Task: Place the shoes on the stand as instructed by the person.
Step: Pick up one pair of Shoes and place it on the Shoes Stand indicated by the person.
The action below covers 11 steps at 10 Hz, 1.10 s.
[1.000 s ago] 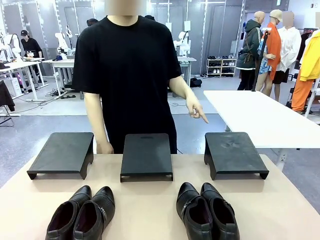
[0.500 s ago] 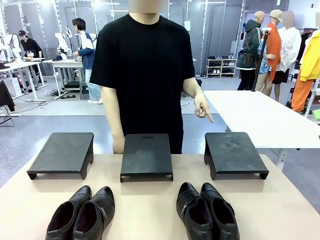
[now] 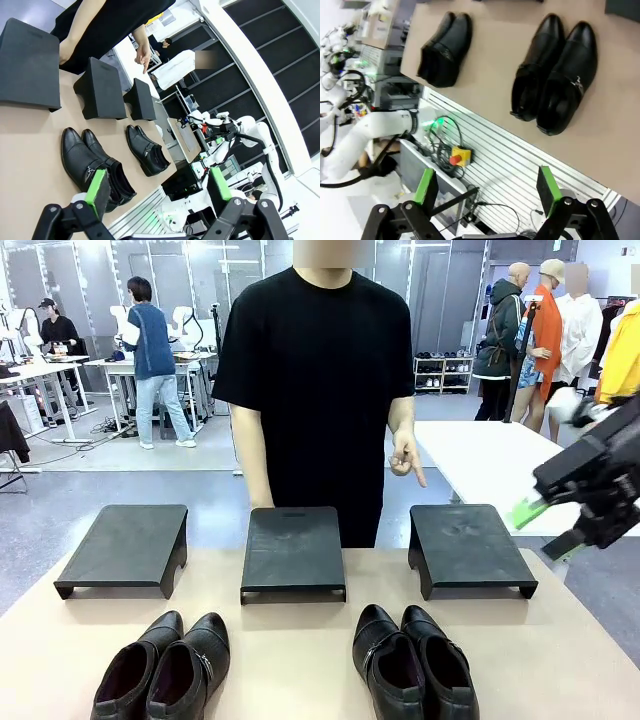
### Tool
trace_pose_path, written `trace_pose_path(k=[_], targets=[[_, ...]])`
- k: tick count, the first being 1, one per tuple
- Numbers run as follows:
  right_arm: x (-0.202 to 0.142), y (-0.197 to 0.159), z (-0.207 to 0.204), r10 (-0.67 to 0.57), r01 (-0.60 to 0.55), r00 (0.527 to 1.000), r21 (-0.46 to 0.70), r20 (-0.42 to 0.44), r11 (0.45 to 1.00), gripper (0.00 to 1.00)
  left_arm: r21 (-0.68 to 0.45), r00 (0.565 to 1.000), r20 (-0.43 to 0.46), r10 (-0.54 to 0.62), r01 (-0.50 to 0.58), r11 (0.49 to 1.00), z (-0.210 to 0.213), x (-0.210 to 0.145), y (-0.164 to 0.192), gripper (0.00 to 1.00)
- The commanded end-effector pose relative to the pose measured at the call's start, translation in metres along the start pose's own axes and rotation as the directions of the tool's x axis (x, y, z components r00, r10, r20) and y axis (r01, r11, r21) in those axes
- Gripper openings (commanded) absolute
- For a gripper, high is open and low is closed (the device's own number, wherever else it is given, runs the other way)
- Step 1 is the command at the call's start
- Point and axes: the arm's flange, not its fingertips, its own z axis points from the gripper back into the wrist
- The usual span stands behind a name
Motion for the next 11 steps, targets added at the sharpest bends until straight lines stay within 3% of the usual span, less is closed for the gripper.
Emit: trace_pose_path(k=[1, 3, 5, 11], targets=[[0.022, 0.005, -0.035, -0.046, 0.04, 0.998, -0.152, -0.031, 0.988, 1.0, -0.016, 1.0, -0.002, -0.019, 0.019, 1.0, 0.002, 0.001, 0.0, 1.0], [0.034, 0.001, -0.083, -0.077, 0.07, 0.997, -0.27, -0.014, 0.96, 1.0, -0.016, 1.0, -0.002, -0.019, 0.019, 1.0, 0.002, 0.001, 0.0, 1.0], [0.043, -0.001, -0.118, -0.122, 0.122, 0.992, -0.298, 0.016, 0.947, 1.0, -0.016, 1.0, -0.002, -0.019, 0.019, 1.0, 0.002, 0.001, 0.0, 1.0], [0.044, -0.02, -0.204, -0.162, 0.139, 0.987, -0.445, -0.015, 0.885, 1.0, -0.016, 1.0, -0.002, -0.019, 0.019, 1.0, 0.002, 0.001, 0.0, 1.0]])
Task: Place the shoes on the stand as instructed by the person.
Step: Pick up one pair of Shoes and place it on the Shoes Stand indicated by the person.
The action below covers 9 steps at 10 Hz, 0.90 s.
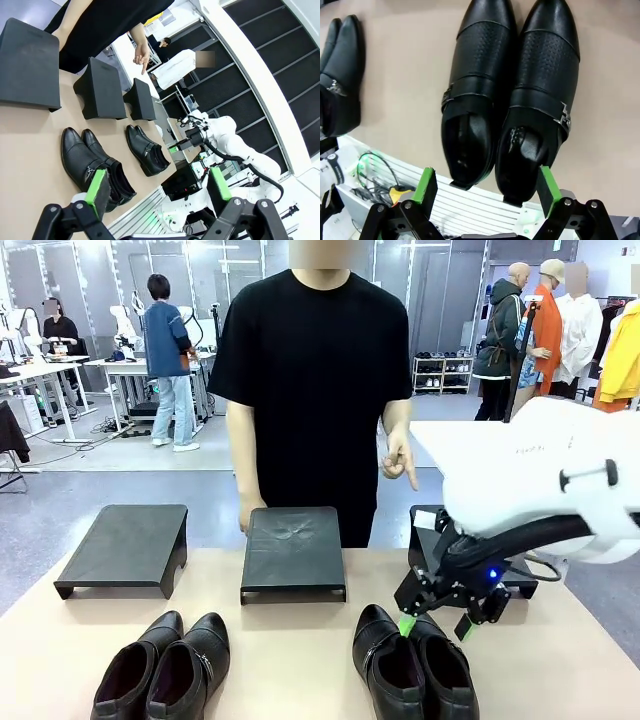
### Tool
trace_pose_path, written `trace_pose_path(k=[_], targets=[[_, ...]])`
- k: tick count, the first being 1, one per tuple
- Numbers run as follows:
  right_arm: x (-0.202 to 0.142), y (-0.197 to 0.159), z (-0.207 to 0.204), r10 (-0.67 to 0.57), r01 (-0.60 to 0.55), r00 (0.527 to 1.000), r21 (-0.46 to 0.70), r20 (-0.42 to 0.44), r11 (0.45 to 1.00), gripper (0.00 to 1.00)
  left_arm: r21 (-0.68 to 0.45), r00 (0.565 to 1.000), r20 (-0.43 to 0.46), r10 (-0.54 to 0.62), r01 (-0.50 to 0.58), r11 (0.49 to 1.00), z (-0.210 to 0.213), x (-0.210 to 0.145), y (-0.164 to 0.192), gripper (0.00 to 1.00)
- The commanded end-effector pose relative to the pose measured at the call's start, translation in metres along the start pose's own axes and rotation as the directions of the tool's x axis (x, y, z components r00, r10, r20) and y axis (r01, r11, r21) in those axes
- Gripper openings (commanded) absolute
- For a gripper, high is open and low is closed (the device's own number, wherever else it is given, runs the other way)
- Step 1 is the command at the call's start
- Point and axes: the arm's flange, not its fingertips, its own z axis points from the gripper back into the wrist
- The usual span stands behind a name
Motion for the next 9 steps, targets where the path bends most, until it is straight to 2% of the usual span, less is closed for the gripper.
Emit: trace_pose_path(k=[1, 9], targets=[[0.006, 0.001, -0.02, -0.039, 0.038, 0.999, -0.06, -0.01, 0.997, 1.0, -0.015, 1.0, -0.001, -0.019, 0.019, 1.0, 0.002, 0.001, 0.0, 1.0], [0.008, 0.009, -0.065, -0.05, 0.039, 0.997, -0.165, -0.063, 0.986, 1.0, -0.015, 1.0, -0.001, -0.019, 0.019, 1.0, 0.002, 0.001, 0.0, 1.0]])
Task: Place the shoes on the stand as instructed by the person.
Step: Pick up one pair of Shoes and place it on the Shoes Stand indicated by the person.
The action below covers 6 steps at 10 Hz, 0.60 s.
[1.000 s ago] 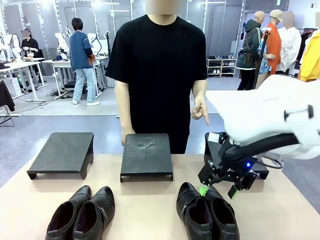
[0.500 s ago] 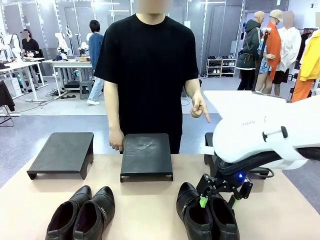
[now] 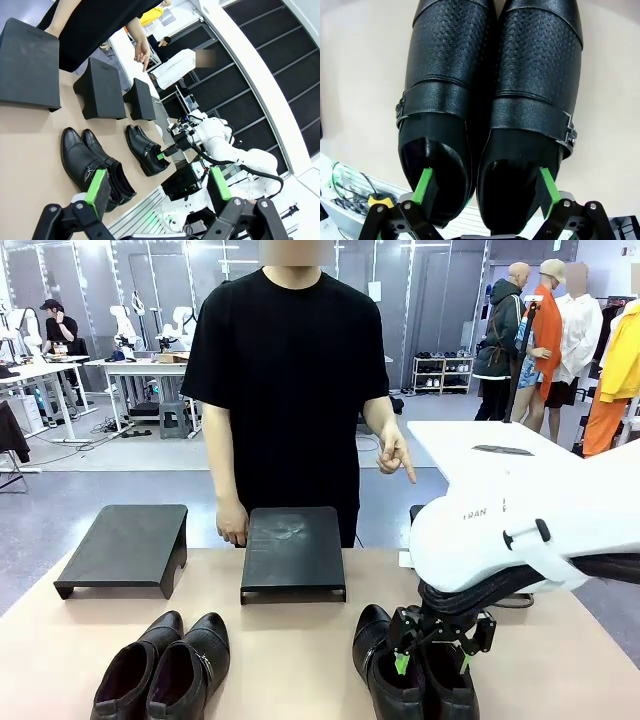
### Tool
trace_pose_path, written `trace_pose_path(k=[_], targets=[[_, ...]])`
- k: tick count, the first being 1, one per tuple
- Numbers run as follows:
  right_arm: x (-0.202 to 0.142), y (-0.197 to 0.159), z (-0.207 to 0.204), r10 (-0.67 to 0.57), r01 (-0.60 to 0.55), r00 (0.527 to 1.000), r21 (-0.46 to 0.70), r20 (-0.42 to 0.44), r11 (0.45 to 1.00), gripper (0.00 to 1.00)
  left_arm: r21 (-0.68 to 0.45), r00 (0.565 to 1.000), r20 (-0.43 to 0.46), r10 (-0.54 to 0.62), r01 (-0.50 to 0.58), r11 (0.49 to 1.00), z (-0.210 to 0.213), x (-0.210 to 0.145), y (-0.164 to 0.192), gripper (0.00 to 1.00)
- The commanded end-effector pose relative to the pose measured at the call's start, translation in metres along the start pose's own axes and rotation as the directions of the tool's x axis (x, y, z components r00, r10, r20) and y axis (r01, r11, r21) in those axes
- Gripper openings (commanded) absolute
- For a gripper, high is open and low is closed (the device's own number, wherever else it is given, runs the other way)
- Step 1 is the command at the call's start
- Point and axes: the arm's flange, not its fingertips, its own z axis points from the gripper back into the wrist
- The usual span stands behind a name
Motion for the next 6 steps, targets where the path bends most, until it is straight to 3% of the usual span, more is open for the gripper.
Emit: trace_pose_path(k=[1, 3, 4, 5, 6], targets=[[0.005, 0.01, -0.011, -0.021, 0.021, 1.0, -0.041, 0.004, 0.999, 1.0, -0.014, 1.0, -0.001, -0.019, 0.019, 1.0, 0.002, 0.002, 0.0, 1.0], [0.008, 0.011, -0.019, -0.013, 0.013, 1.0, -0.051, -0.005, 0.999, 1.0, -0.014, 1.0, -0.001, -0.019, 0.019, 1.0, 0.002, 0.002, 0.0, 1.0], [0.01, 0.012, -0.022, -0.005, 0.005, 1.0, -0.057, -0.007, 0.998, 0.88, -0.014, 1.0, -0.001, -0.019, 0.019, 1.0, 0.002, 0.002, 0.0, 1.0], [0.012, 0.015, -0.026, 0.011, -0.012, 1.0, -0.052, -0.006, 0.999, 0.54, -0.014, 1.0, -0.001, -0.019, 0.019, 1.0, 0.002, 0.002, 0.0, 1.0], [0.013, 0.017, -0.027, 0.017, -0.017, 1.0, -0.053, -0.006, 0.998, 0.28, -0.014, 1.0, -0.001, -0.019, 0.019, 1.0, 0.002, 0.002, 0.0, 1.0]])
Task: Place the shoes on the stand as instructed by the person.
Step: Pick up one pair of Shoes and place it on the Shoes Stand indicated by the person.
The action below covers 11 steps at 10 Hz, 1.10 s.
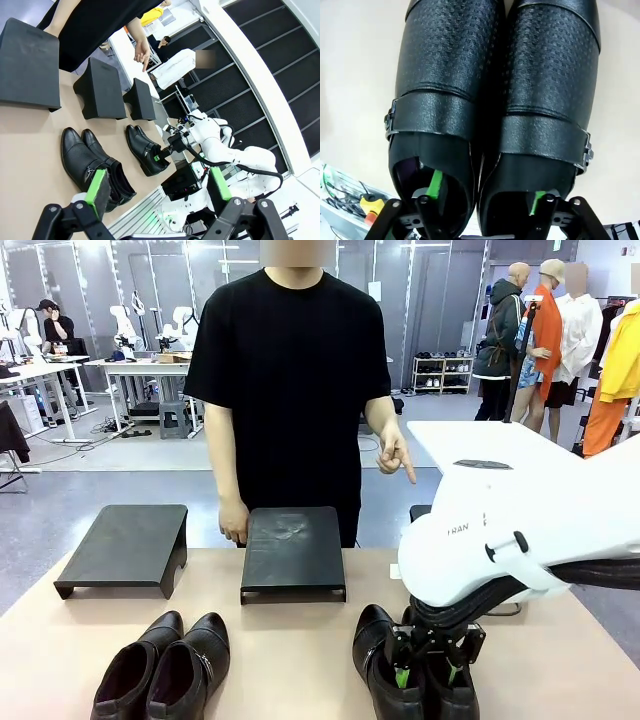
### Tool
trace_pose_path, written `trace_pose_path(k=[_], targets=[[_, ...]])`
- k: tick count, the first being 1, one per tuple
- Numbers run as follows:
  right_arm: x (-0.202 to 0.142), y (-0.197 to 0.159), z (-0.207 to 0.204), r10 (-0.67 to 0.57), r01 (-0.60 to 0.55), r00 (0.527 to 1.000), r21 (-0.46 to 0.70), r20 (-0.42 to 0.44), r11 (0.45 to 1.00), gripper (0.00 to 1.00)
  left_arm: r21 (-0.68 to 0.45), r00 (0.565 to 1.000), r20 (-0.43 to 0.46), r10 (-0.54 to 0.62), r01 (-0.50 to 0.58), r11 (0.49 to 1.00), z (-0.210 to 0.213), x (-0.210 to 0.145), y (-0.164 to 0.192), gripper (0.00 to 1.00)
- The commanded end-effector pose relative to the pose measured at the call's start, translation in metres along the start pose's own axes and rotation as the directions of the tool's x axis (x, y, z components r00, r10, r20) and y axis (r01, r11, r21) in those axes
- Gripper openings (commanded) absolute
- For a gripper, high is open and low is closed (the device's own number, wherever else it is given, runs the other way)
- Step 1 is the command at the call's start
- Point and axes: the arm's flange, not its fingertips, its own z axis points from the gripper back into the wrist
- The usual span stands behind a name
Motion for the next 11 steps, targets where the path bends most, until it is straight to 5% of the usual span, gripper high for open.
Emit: trace_pose_path(k=[1, 7, 11], targets=[[0.007, 0.01, -0.005, -0.013, 0.013, 1.0, -0.027, 0.019, 1.0, 0.0, -0.014, 1.0, -0.001, -0.019, 0.019, 1.0, 0.002, 0.002, 0.0, 1.0], [0.009, 0.009, -0.001, -0.028, 0.028, 0.999, -0.004, 0.039, 1.0, 0.0, -0.014, 1.0, -0.001, -0.019, 0.019, 1.0, 0.002, 0.002, 0.0, 1.0], [-0.001, -0.013, 0.081, 0.007, -0.011, 0.994, 0.038, 0.109, 0.999, 0.0, -0.014, 1.0, -0.001, -0.019, 0.019, 1.0, 0.002, 0.002, 0.0, 1.0]])
